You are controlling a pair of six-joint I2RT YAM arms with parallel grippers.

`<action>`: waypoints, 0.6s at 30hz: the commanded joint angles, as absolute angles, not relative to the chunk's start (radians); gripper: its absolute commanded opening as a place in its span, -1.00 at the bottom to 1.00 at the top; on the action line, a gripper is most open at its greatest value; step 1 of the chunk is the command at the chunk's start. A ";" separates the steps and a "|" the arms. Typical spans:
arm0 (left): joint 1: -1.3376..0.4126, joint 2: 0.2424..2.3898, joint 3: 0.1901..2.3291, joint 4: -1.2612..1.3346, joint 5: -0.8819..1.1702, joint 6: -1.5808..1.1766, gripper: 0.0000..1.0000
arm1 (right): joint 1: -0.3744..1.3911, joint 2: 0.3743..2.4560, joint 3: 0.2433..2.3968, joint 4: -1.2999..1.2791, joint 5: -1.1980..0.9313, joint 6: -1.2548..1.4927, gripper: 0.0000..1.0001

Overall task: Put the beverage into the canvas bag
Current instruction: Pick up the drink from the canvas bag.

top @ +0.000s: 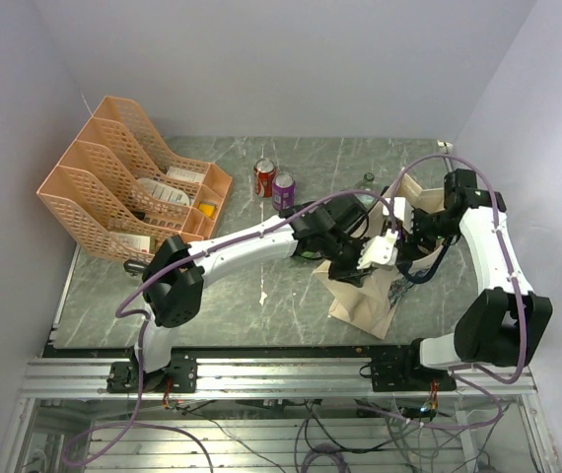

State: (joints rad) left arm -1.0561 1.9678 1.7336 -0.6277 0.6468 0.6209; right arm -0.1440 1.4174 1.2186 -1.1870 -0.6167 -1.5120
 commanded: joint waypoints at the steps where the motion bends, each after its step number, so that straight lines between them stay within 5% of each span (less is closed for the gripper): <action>1: -1.043 1.983 1.793 -0.616 0.580 0.632 -0.32 | -0.150 1.333 1.276 -1.182 -0.673 -1.450 -1.00; 12: -1.042 1.972 1.847 -0.608 0.512 0.571 0.17 | -0.152 1.241 1.335 -1.111 -0.648 -1.299 -1.00; 18: -1.029 1.956 1.894 -0.596 0.495 0.516 0.60 | -0.155 1.211 1.386 -1.064 -0.604 -1.205 -1.00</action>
State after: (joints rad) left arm -1.0531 1.9682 1.8324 -0.6334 0.5350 0.5667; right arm -0.1490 1.2583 1.3140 -1.1530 -0.6022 -1.2953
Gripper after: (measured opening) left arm 0.740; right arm 0.656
